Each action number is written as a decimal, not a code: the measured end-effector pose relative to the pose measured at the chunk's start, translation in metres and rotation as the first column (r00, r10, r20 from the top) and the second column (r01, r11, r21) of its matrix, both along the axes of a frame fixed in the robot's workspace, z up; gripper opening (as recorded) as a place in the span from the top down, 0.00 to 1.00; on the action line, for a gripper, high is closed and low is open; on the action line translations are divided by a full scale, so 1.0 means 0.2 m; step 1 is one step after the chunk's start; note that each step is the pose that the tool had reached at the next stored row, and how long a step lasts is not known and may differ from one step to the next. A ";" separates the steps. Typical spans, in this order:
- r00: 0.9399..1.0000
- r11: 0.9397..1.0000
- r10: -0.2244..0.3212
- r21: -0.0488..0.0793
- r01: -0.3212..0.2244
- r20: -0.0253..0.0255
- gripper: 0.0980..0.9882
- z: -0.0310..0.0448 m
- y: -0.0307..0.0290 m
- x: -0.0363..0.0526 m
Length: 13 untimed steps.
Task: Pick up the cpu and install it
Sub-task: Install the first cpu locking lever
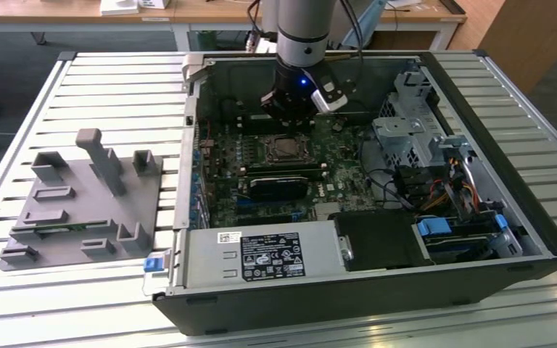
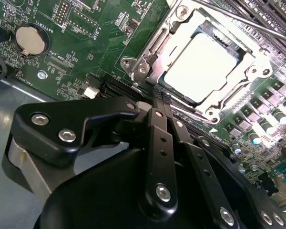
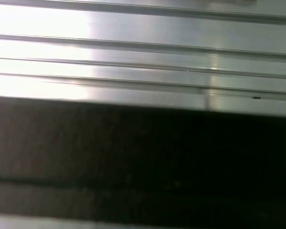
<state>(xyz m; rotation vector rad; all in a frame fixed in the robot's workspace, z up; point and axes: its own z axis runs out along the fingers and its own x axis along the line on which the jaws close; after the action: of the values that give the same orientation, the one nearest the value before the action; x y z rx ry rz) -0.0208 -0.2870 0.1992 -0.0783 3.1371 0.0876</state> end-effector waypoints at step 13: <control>1.000 1.000 0.000 -0.007 0.000 0.000 0.99 0.003 0.000 0.001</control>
<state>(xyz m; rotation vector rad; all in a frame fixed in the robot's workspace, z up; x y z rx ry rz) -0.0206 -0.2871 0.1999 -0.0786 3.1378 0.0772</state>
